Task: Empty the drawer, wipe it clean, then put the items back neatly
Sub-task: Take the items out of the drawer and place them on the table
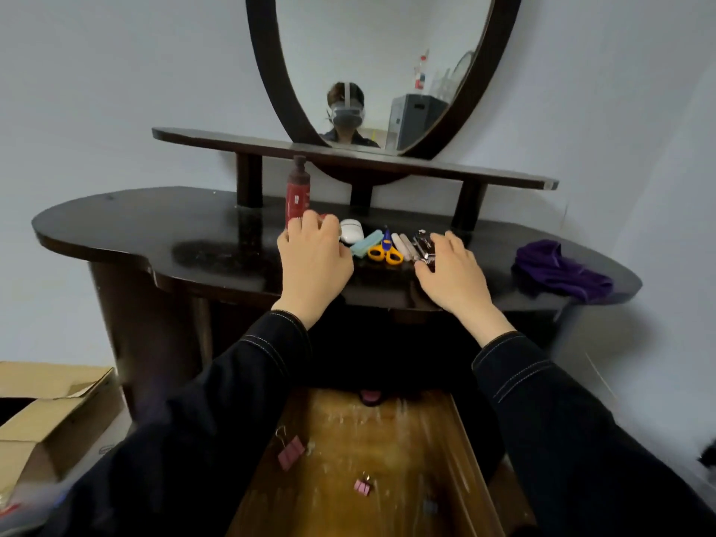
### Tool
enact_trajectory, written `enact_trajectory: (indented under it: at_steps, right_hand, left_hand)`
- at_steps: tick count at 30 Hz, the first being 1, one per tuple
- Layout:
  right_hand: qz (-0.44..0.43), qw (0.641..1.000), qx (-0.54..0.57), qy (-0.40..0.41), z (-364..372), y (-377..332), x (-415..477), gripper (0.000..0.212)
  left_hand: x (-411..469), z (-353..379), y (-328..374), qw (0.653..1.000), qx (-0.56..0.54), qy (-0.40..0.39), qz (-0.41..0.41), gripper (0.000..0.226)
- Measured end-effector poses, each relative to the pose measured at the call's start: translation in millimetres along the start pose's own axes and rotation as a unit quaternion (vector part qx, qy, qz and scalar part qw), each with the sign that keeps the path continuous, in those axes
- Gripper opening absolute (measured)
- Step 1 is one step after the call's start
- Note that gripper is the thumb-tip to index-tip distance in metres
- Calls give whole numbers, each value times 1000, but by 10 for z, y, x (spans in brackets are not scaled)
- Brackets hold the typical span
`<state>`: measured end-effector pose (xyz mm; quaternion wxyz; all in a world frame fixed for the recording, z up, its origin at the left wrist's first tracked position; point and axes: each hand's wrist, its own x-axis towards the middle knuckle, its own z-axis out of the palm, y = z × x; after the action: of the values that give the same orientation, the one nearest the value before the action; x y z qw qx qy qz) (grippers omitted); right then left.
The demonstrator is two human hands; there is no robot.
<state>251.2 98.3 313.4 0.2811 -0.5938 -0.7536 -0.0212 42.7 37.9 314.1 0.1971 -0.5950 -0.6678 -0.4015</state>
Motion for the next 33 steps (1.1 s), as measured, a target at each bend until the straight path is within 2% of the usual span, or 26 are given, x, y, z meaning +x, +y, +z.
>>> enact_trajectory:
  at_steps: [3, 5, 7, 9, 11, 13, 15, 17, 19, 22, 26, 30, 33]
  right_hand:
    - [5, 995, 13, 96, 26, -59, -446, 40]
    - [-38, 986, 12, 164, 148, -45, -784, 44]
    - [-96, 974, 17, 205, 304, 33, -1080, 47]
    - [-146, 968, 15, 201, 492, 165, -1364, 53]
    - [-193, 968, 29, 161, 676, 334, -1625, 53]
    - [-215, 972, 21, 92, 864, 508, -1868, 42]
    - [-216, 976, -24, -7, 1045, 668, -2008, 35]
    - [-203, 968, -73, -130, 1234, 751, -2036, 35]
    - [-165, 958, -83, -219, 1461, 795, -1973, 32]
    - [-95, 948, -73, -294, 1786, 717, -1753, 41]
    - [-13, 933, -60, -355, 2203, 518, -1332, 64]
    - [35, 922, -88, -374, 2564, 393, -1026, 62]
    - [31, 917, -129, -377, 2734, 370, -936, 59]
  left_hand:
    - [-294, -85, -33, 994, -75, 82, 26, 11]
    - [-654, -90, -87, 981, -120, 139, 63, 12]
    - [-1085, -11, -174, 968, -148, 158, 127, 16]
    - [-1500, 131, -293, 961, -143, 104, 211, 17]
    - [-1833, 323, -434, 957, -109, -24, 269, 13]
    - [-2097, 533, -587, 958, -83, -157, 226, 11]
    - [-2274, 727, -750, 955, -78, -260, 121, 10]
    - [-2338, 872, -882, 936, -65, -343, 43, 13]
    - [-2339, 938, -953, 917, -79, -391, -20, 13]
    - [-2372, 994, -993, 913, -78, -397, -55, 15]
    - [-2398, 1004, -1008, 920, -57, -381, -68, 14]
    - [-2378, 1022, -1115, 926, -35, -357, -115, 24]
    - [-2394, 1074, -1164, 927, -37, -344, -146, 31]
